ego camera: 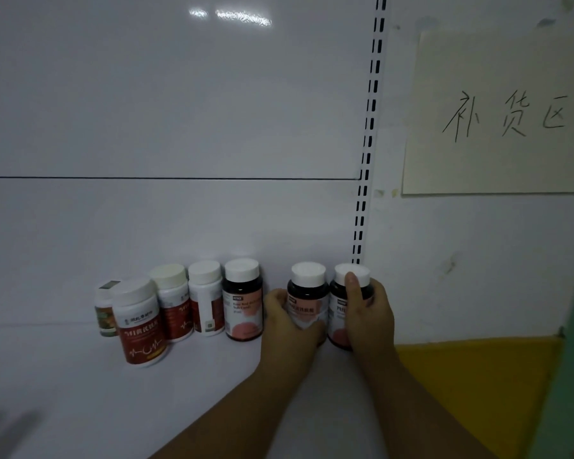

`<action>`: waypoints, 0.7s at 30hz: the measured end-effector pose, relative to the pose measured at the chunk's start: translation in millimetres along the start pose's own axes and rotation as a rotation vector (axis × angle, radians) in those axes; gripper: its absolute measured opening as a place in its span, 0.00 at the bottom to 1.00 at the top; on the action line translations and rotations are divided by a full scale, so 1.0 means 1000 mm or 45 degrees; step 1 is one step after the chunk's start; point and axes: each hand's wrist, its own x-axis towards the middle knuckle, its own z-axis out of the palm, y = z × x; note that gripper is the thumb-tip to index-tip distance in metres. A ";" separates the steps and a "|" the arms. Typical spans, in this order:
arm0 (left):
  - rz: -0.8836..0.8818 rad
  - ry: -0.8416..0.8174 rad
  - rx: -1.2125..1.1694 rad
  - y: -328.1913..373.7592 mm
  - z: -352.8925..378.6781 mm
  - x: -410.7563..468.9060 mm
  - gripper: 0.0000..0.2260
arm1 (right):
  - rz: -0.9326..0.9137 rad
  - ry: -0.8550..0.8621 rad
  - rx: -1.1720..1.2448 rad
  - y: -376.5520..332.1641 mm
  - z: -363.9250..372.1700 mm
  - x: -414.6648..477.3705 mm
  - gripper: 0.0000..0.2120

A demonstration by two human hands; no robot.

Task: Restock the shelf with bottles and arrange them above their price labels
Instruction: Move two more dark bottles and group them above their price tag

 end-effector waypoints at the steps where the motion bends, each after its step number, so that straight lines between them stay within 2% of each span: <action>1: 0.052 0.019 0.015 0.000 0.000 0.000 0.30 | -0.013 -0.006 -0.004 -0.001 -0.001 -0.001 0.20; 3: 0.156 0.061 0.080 0.003 0.001 -0.002 0.31 | -0.078 -0.008 -0.040 -0.002 -0.002 -0.003 0.18; 6: 0.215 0.077 0.102 0.005 0.002 -0.005 0.26 | -0.200 -0.004 -0.092 -0.004 -0.003 -0.006 0.13; 10: 0.143 0.012 -0.063 0.022 -0.002 -0.015 0.27 | -0.255 -0.010 -0.089 -0.005 -0.001 -0.007 0.17; 13: 0.061 0.023 -0.096 0.031 -0.008 -0.015 0.21 | -0.255 -0.032 -0.096 -0.007 -0.001 -0.008 0.18; 16: -0.032 -0.004 0.065 0.043 -0.022 -0.008 0.16 | -0.241 -0.062 -0.075 -0.013 -0.003 -0.009 0.12; 21: -0.257 -0.193 0.409 0.084 -0.057 -0.014 0.16 | -0.183 -0.172 -0.137 -0.033 -0.001 -0.023 0.16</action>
